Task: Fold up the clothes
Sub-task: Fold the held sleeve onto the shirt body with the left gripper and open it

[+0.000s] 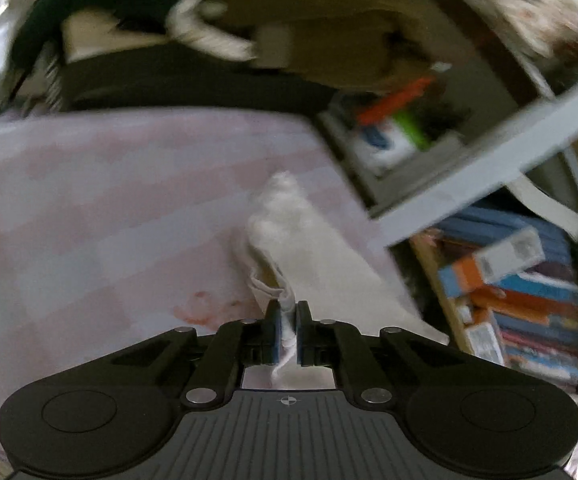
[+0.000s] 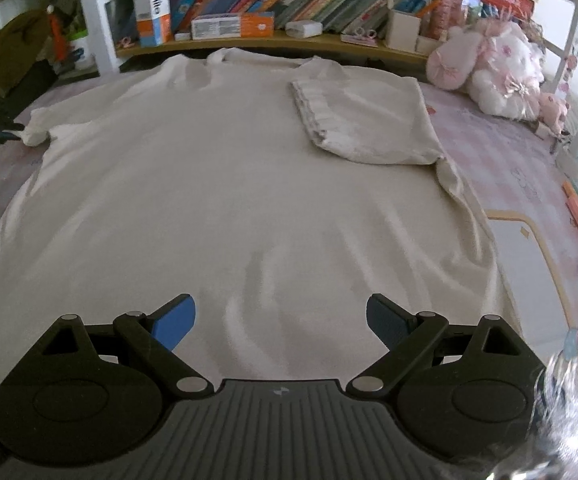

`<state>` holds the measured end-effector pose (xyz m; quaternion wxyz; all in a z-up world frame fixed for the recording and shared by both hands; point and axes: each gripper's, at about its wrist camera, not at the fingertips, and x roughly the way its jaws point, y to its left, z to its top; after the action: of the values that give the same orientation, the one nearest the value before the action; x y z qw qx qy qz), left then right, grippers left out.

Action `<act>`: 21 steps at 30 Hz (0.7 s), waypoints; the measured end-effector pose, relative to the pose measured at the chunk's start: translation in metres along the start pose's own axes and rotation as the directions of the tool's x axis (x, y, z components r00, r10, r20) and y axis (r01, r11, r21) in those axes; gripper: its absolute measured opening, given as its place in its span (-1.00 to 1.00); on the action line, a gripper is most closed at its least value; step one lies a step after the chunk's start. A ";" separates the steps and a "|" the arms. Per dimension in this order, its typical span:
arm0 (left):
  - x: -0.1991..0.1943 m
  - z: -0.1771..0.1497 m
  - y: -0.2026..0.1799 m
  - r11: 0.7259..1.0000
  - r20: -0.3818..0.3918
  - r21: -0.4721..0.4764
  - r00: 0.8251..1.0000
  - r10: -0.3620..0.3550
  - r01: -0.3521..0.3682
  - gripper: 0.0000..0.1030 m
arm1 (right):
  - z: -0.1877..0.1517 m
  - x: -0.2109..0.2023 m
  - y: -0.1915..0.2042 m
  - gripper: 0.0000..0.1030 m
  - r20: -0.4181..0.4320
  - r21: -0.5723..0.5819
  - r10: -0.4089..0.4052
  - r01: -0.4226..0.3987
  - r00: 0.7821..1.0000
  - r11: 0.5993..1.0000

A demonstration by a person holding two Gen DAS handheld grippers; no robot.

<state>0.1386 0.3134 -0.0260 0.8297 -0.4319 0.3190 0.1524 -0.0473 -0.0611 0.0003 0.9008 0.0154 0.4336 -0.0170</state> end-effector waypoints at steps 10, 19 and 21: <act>-0.007 -0.107 -0.153 0.569 -0.179 0.794 0.977 -0.120 0.215 -0.78 | -0.009 0.009 -0.056 0.80 -0.021 0.117 0.008 -0.005 1.000 0.993; -0.002 -0.133 -0.121 0.500 -0.242 0.840 0.970 0.002 0.209 -0.03 | -0.015 0.013 -0.082 0.80 -0.042 0.162 0.013 -0.006 0.999 0.987; -0.004 -0.113 -0.108 0.622 -0.197 0.764 0.980 -0.034 0.175 0.01 | -0.017 0.013 -0.086 0.80 -0.045 0.176 0.006 0.002 0.999 0.984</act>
<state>0.1481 0.1589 -0.0042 0.9129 -0.0607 0.3947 -0.0847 -0.0566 -0.1467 -0.0212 0.8859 0.0959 0.4507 -0.0542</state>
